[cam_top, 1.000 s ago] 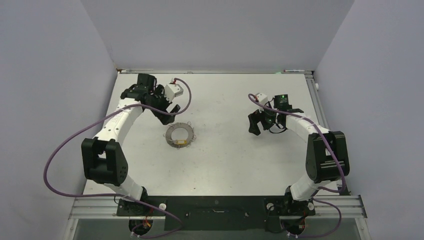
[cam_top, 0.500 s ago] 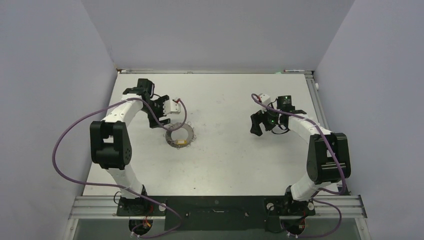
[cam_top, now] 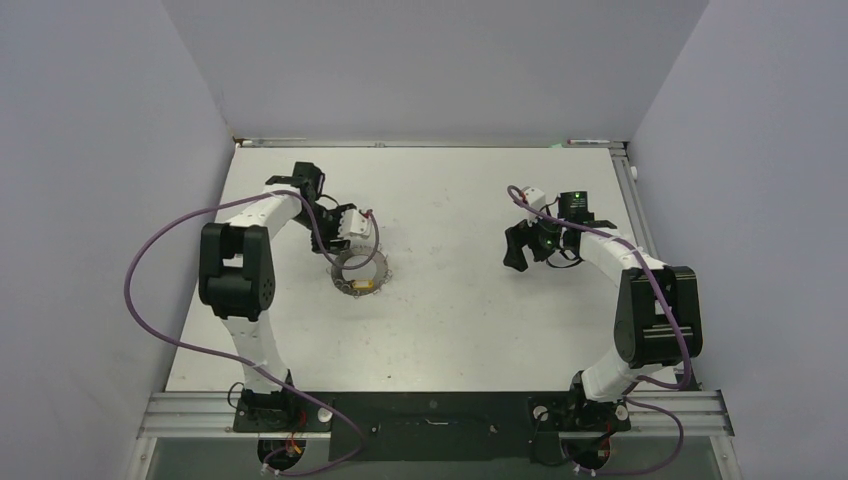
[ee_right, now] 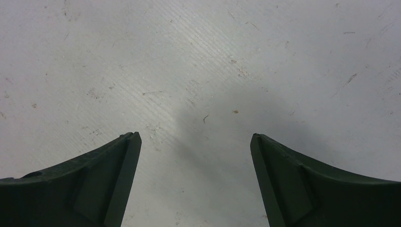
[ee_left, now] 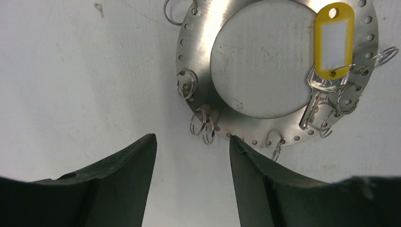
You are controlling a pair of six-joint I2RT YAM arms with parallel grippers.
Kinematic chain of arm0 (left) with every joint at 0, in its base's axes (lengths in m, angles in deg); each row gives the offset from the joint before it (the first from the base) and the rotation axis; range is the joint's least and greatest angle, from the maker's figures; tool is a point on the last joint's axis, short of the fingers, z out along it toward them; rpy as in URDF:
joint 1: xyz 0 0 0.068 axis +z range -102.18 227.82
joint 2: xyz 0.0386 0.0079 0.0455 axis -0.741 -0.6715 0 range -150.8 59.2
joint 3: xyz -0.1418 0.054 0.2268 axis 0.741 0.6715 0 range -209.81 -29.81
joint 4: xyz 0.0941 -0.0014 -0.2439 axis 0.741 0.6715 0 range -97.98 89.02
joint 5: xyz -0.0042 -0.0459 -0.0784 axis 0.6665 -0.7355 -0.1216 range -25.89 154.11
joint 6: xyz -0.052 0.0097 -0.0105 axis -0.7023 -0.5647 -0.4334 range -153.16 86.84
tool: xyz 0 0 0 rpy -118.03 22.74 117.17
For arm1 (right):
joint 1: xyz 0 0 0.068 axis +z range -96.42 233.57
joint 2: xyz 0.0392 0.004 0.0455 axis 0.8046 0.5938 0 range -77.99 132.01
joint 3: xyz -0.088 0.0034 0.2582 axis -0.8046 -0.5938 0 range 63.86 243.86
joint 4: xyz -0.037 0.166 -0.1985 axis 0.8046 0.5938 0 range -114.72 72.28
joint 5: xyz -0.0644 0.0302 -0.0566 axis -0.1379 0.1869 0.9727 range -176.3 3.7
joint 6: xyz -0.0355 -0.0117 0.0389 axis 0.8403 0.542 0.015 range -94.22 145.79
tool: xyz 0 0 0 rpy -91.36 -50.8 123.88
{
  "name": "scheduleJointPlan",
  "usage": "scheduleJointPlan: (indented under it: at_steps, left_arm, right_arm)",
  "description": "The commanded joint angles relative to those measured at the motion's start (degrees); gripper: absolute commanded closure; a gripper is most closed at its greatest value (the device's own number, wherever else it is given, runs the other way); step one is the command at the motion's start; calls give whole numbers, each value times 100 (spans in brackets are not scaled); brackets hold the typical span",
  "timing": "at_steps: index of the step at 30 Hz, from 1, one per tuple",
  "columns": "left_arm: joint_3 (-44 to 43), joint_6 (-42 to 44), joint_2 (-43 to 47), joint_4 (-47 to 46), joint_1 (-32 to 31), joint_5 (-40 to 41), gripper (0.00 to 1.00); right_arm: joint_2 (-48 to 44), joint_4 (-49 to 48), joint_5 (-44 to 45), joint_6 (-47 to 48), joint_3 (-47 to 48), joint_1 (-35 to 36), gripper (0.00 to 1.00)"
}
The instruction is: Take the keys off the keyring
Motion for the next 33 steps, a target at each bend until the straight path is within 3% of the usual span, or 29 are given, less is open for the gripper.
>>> scheduleJointPlan:
  at_steps: [1, 7, 14, 23, 28, 33]
  left_arm:
    - [-219, 255, -213, 86, -143, -221, 45]
    - [-243, 226, -362, 3, -278, 7, 41]
    - [-277, 295, -490, 35, -350, 227, 57]
    - [-347, 499, -596, 105, -342, 529, 60]
    - [-188, 638, -520, 18, -369, 820, 70]
    - [-12, 650, -176, 1, -493, 791, 89]
  right_arm:
    - [-61, -161, -152, 15, -5, -58, 10]
    - [-33, -164, -202, 15, -5, -75, 10]
    - [-23, -229, -387, -82, 18, -63, 10]
    - [145, -182, -627, -133, 219, 163, 10]
    - [235, -283, -870, -303, 286, 322, 10]
    - [491, -717, -1093, -873, 409, 596, 10]
